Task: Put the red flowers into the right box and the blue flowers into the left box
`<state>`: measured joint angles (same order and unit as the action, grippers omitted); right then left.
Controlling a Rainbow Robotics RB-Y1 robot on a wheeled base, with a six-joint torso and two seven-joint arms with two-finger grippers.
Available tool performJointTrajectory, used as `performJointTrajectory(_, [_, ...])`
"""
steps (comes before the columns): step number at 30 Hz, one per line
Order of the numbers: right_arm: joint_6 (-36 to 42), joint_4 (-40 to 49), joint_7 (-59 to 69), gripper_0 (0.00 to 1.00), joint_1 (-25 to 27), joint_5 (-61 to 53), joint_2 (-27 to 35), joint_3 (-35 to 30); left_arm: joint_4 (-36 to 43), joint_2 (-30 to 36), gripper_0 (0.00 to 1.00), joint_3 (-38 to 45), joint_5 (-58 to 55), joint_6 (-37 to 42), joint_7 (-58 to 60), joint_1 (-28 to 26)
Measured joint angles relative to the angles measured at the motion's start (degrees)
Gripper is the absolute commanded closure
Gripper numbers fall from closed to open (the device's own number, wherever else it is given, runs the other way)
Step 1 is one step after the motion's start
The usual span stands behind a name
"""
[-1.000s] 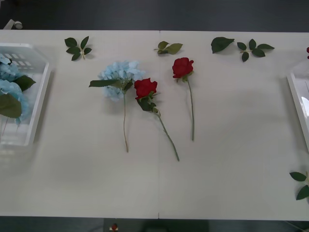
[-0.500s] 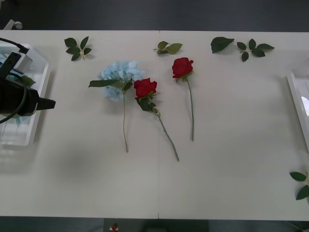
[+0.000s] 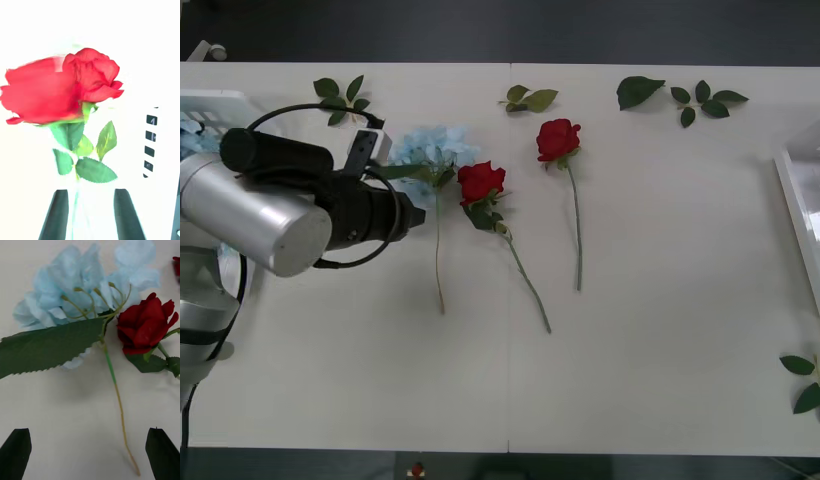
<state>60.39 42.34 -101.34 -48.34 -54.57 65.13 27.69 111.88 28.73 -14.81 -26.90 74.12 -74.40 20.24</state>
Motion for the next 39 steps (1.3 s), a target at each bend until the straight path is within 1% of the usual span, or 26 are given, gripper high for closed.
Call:
performJointTrajectory(3, [0.0, 0.0, 0.0, 0.0, 0.0, -0.6, 0.0, 0.0, -1.4, -1.7, 0.12, -4.5, 8.4, -0.8, 0.0, 1.6])
performJointTrajectory(5, [0.0, 0.0, 0.0, 0.0, 0.0, -0.6, 0.0, 0.0, -3.8, -2.4, 0.11, -8.3, 13.7, -3.9, 0.9, 2.6])
performJointTrajectory(10, [0.0, 0.1, 0.0, 0.0, 0.0, -1.7, 0.0, 0.0, -13.4, -3.7, 0.11, -15.5, 20.0, -11.9, 11.4, 5.7])
performJointTrajectory(14, [0.3, 0.7, 0.0, 0.0, 0.0, -2.5, 0.0, 0.0, -20.3, -5.1, 0.12, -16.8, 20.3, -14.4, 12.0, 8.9])
performJointTrajectory(20, [5.4, 6.3, 2.4, 0.0, 0.0, -8.3, -0.4, 0.0, -27.3, -6.5, 0.12, -16.8, 21.5, -20.0, 12.0, 11.9])
performJointTrajectory(21, [6.3, 7.8, 4.6, 0.0, 0.0, -8.7, -0.6, 0.0, -28.3, -6.6, 0.15, -16.8, 21.5, -21.0, 12.0, 12.3])
performJointTrajectory(22, [7.3, 9.7, 7.6, 0.0, 0.0, -8.8, -1.0, 0.0, -29.3, -6.6, 0.27, -16.8, 21.5, -22.0, 12.0, 12.7])
performJointTrajectory(23, [8.0, 11.6, 11.1, 0.0, 0.0, -8.8, -1.5, 0.0, -30.3, -6.6, 0.51, -16.8, 21.5, -22.7, 12.0, 13.1])
performJointTrajectory(24, [8.5, 13.5, 14.6, 0.0, 0.0, -8.7, -2.0, 0.0, -31.3, -6.6, 0.68, -16.8, 21.5, -23.3, 12.0, 13.5])
performJointTrajectory(26, [9.4, 16.9, 19.7, 0.0, 0.0, -8.5, -3.5, 0.0, -32.9, -6.6, 0.93, -16.8, 21.5, -24.1, 12.0, 14.0])
performJointTrajectory(27, [9.8, 18.5, 21.4, 0.0, 0.0, -8.0, -4.5, 0.0, -33.4, -6.7, 1.0, -16.8, 21.6, -24.4, 12.0, 14.2])
performJointTrajectory(31, [11.0, 24.3, 25.5, 0.0, 0.0, -3.9, -9.2, 0.0, -33.9, -6.7, 1.0, -16.8, 22.5, -24.6, 12.0, 14.2])
performJointTrajectory(34, [11.8, 27.9, 31.9, 0.0, 0.0, -0.6, -13.4, 0.0, -33.9, -6.7, 1.0, -16.8, 22.5, -24.6, 12.0, 14.2])
performJointTrajectory(36, [12.1, 29.4, 34.2, 0.0, 0.0, 0.7, -16.0, 0.0, -33.9, -6.7, 1.0, -16.8, 22.5, -24.6, 12.0, 14.2])
performJointTrajectory(39, [12.6, 30.4, 34.5, 0.0, -0.2, 2.8, -20.2, 0.0, -33.1, -6.5, 1.0, -16.8, 22.5, -23.4, 12.0, 14.2])
